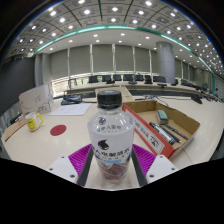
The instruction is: Pour water
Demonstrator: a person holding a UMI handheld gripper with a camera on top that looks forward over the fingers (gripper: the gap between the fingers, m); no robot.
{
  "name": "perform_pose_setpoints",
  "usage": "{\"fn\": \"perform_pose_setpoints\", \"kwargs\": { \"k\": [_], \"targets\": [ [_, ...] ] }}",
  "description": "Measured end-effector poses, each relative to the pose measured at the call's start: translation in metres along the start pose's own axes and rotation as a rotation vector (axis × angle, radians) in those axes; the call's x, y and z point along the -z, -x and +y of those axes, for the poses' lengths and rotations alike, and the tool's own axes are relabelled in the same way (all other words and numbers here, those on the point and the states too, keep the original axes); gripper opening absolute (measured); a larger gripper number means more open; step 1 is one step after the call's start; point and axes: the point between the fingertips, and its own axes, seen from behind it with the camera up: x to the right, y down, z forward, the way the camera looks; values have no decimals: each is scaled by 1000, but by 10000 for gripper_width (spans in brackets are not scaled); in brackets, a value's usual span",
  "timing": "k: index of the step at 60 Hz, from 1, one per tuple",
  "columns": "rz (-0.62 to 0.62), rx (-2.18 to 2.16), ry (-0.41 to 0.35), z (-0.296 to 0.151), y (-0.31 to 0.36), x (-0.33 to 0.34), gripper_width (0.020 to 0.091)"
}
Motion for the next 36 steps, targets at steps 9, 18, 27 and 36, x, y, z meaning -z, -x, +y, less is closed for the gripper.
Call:
{"fn": "perform_pose_setpoints", "kwargs": {
  "k": [9,18,27,36],
  "targets": [
    [26,5,-34,-1,-5,-4,531],
    [68,61,-27,0,-9,-1,445],
    [108,160,15,-9,-5,-2,425],
    [154,242,21,-43,13,-5,425]
  ]
}}
